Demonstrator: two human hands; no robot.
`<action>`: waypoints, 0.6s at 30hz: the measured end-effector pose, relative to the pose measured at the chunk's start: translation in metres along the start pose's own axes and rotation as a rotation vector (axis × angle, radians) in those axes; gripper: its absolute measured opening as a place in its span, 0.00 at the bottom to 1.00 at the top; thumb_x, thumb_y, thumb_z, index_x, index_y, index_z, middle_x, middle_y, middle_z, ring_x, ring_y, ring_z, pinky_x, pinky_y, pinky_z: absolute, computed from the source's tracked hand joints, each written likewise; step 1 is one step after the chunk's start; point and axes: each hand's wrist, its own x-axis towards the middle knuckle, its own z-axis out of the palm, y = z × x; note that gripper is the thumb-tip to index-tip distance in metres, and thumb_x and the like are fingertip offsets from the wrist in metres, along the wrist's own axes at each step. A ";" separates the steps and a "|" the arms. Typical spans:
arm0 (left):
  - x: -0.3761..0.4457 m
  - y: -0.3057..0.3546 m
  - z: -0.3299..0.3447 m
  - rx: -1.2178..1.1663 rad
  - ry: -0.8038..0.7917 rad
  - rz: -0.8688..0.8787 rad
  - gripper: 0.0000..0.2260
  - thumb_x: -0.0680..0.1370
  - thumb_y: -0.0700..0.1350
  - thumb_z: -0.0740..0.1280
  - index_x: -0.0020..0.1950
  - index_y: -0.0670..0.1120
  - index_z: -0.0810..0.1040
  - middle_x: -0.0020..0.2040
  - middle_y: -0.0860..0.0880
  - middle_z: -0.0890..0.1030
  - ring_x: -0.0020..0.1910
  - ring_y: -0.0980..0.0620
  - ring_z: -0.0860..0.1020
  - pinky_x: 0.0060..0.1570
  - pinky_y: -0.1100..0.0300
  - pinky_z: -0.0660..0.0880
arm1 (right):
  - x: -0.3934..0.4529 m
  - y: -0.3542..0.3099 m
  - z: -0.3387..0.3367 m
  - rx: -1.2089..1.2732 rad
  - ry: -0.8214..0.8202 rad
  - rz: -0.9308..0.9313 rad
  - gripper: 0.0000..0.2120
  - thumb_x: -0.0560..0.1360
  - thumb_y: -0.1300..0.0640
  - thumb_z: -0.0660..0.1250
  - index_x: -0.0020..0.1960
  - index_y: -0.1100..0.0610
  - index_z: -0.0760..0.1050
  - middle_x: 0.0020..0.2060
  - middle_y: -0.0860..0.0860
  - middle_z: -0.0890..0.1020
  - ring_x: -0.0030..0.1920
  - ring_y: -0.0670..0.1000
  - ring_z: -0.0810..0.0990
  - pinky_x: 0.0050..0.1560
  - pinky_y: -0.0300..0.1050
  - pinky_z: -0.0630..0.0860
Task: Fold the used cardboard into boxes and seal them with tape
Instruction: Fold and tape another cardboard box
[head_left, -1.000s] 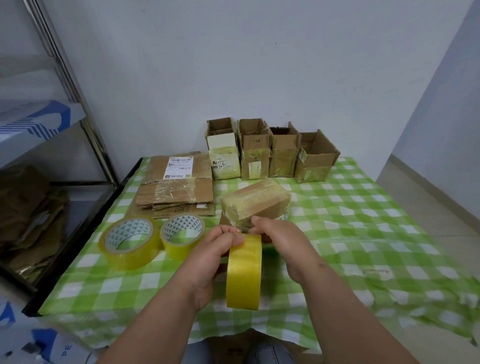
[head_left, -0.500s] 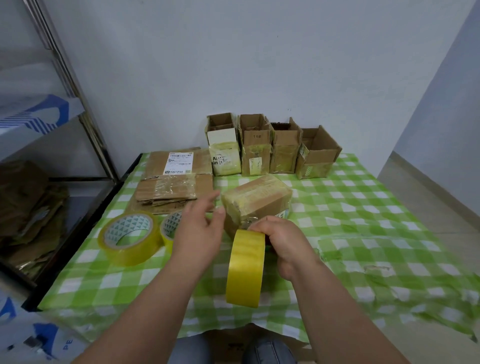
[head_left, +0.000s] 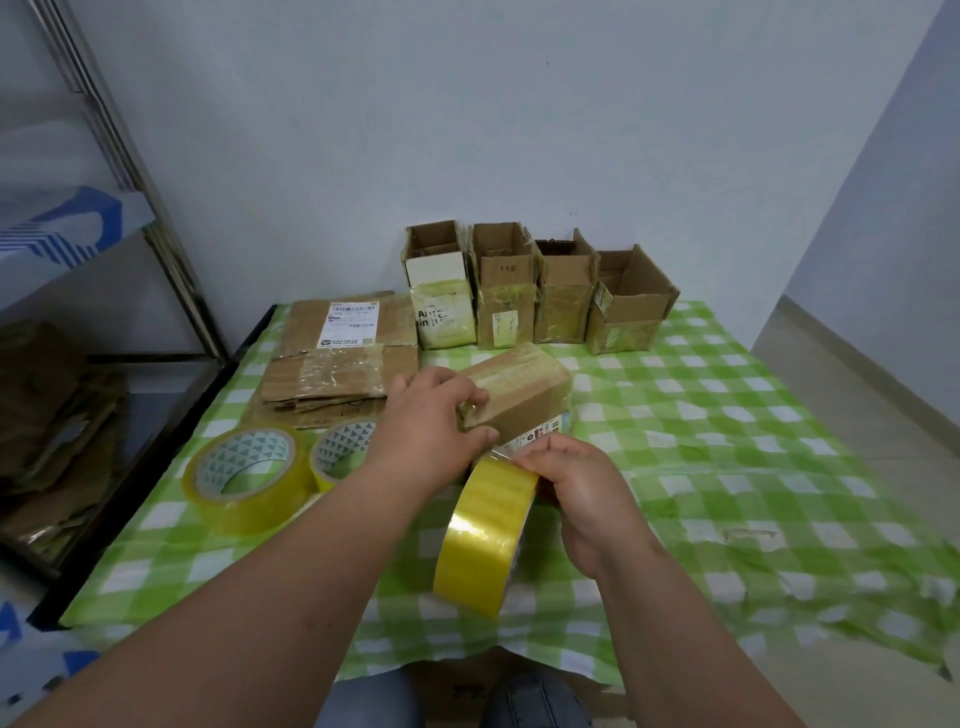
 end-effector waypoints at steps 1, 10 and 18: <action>0.000 0.000 0.001 0.011 0.008 0.005 0.19 0.72 0.56 0.74 0.61 0.57 0.78 0.65 0.56 0.72 0.65 0.51 0.61 0.61 0.57 0.62 | 0.000 0.001 -0.001 0.026 0.003 -0.005 0.06 0.73 0.65 0.68 0.38 0.61 0.77 0.34 0.57 0.77 0.40 0.55 0.74 0.45 0.49 0.70; -0.002 -0.012 -0.007 0.043 -0.077 0.088 0.23 0.73 0.54 0.73 0.67 0.63 0.73 0.69 0.59 0.69 0.66 0.53 0.61 0.68 0.55 0.59 | 0.007 -0.011 -0.017 0.275 0.055 -0.007 0.08 0.76 0.68 0.64 0.38 0.61 0.75 0.38 0.58 0.83 0.39 0.57 0.81 0.51 0.61 0.79; 0.009 -0.029 -0.026 0.081 -0.211 0.230 0.23 0.76 0.52 0.72 0.68 0.67 0.71 0.70 0.58 0.70 0.61 0.57 0.62 0.62 0.61 0.57 | 0.022 -0.019 -0.011 0.243 0.048 -0.007 0.09 0.76 0.66 0.66 0.38 0.59 0.76 0.41 0.56 0.85 0.43 0.56 0.81 0.52 0.59 0.78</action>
